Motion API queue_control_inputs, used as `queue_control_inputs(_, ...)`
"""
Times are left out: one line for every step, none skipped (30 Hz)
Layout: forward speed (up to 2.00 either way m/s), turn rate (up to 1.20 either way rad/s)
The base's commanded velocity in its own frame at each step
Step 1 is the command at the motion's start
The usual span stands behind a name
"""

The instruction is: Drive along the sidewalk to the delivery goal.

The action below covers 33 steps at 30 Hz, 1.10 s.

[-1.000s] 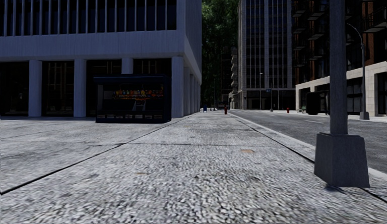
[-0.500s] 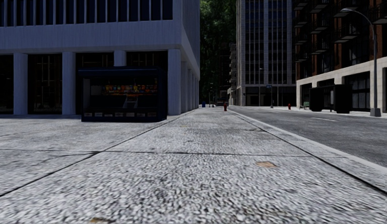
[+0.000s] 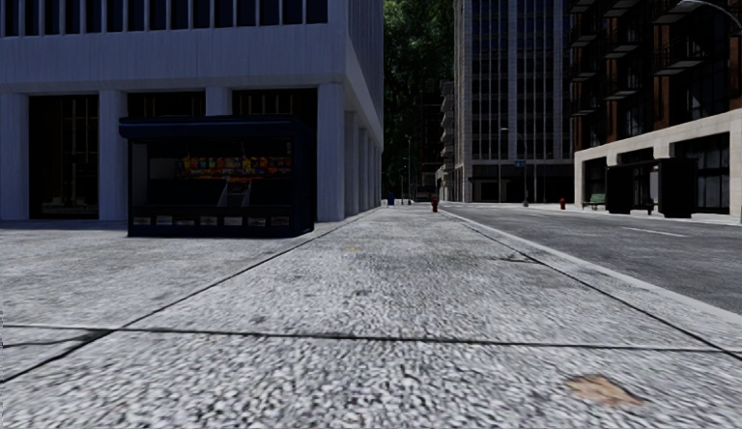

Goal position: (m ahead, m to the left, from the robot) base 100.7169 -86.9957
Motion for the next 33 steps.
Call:
queue_control_inputs(2.0, 0.0)
queue_control_inputs(2.0, 0.0)
queue_control_inputs(2.0, 0.0)
queue_control_inputs(2.0, 0.0)
queue_control_inputs(2.0, 0.0)
queue_control_inputs(2.0, 0.0)
queue_control_inputs(2.0, 0.0)
queue_control_inputs(2.0, 0.0)
queue_control_inputs(2.0, 0.0)
queue_control_inputs(2.0, 0.0)
queue_control_inputs(2.0, 0.0)
queue_control_inputs(2.0, 0.0)
queue_control_inputs(2.0, 0.0)
queue_control_inputs(2.0, 0.0)
queue_control_inputs(2.0, 0.0)
queue_control_inputs(2.0, 0.0)
queue_control_inputs(2.0, 0.0)
queue_control_inputs(2.0, 0.0)
queue_control_inputs(2.0, 0.0)
queue_control_inputs(2.0, 0.0)
queue_control_inputs(2.0, 0.0)
queue_control_inputs(2.0, 0.0)
queue_control_inputs(2.0, 0.0)
queue_control_inputs(2.0, 0.0)
queue_control_inputs(2.0, 0.0)
queue_control_inputs(2.0, 0.0)
queue_control_inputs(2.0, 0.0)
queue_control_inputs(2.0, 0.0)
queue_control_inputs(2.0, 0.0)
queue_control_inputs(2.0, 0.0)
queue_control_inputs(2.0, 0.0)
queue_control_inputs(2.0, 0.0)
queue_control_inputs(2.0, 0.0)
